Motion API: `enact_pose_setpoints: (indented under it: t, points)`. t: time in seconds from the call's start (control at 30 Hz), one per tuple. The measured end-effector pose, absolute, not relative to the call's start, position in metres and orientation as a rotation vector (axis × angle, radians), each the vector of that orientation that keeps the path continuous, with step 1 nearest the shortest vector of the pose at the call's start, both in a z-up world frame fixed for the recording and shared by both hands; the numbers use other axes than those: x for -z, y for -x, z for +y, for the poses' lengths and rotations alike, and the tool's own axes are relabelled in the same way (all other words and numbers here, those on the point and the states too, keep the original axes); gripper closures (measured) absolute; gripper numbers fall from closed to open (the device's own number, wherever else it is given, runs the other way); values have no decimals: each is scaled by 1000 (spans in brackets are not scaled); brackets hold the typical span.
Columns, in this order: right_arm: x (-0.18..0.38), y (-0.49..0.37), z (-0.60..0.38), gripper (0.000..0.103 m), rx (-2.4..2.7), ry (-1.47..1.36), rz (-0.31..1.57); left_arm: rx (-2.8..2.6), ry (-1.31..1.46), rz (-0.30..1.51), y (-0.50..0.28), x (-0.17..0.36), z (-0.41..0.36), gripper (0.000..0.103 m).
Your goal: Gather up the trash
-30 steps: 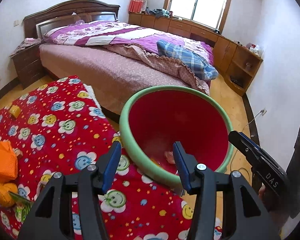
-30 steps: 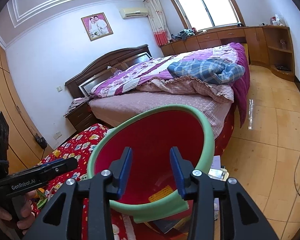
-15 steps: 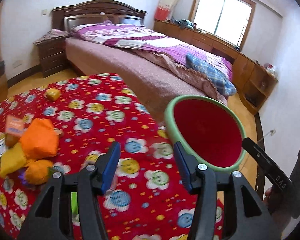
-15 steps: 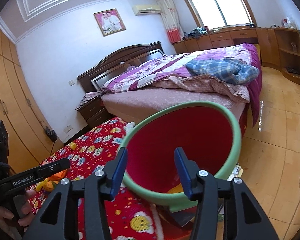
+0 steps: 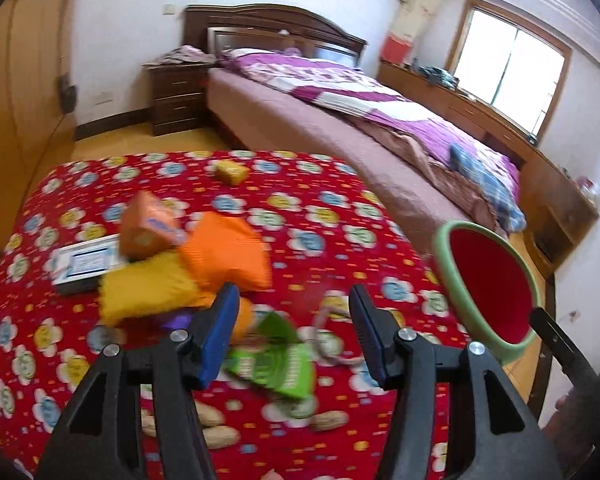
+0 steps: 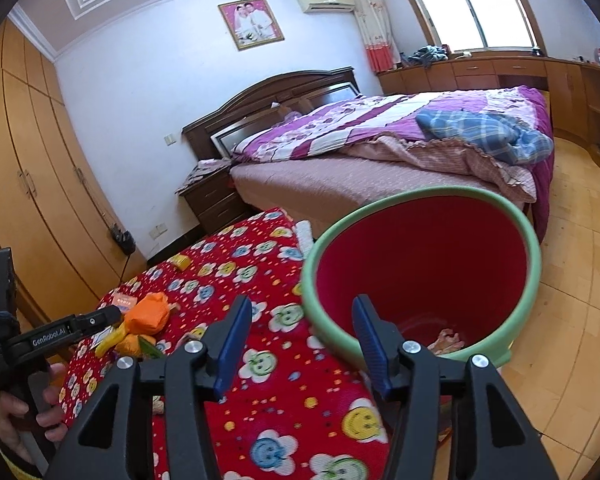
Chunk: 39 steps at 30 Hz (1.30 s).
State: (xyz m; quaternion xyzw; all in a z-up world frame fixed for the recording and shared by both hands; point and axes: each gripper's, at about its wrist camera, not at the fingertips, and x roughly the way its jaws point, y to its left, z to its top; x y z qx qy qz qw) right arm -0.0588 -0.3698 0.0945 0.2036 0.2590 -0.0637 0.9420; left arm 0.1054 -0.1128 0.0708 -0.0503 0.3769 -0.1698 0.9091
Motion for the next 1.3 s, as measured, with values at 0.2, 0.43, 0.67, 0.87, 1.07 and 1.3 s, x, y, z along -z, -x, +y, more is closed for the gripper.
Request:
enact_pose_setpoints:
  t: [0.2, 0.43, 0.67, 0.87, 1.07, 1.3]
  points:
    - [-92, 52, -354, 47, 108, -398, 554, 237, 133, 795, -120, -61, -70, 43]
    - [-86, 42, -341, 47, 92, -383, 586, 134, 126, 821, -140, -40, -37, 34]
    - [-82, 35, -330, 47, 79, -358, 622, 81, 130, 865, -159, -13, -25, 31]
    - [-81, 30, -326, 47, 77, -351, 635, 93, 201, 890, -166, -6, -17, 31]
    - [-79, 24, -319, 47, 55, -341, 651, 98, 297, 905, -165, -3, -8, 33]
    - [-76, 21, -312, 47, 35, -337, 658, 198, 350, 898, -164, -5, -15, 68]
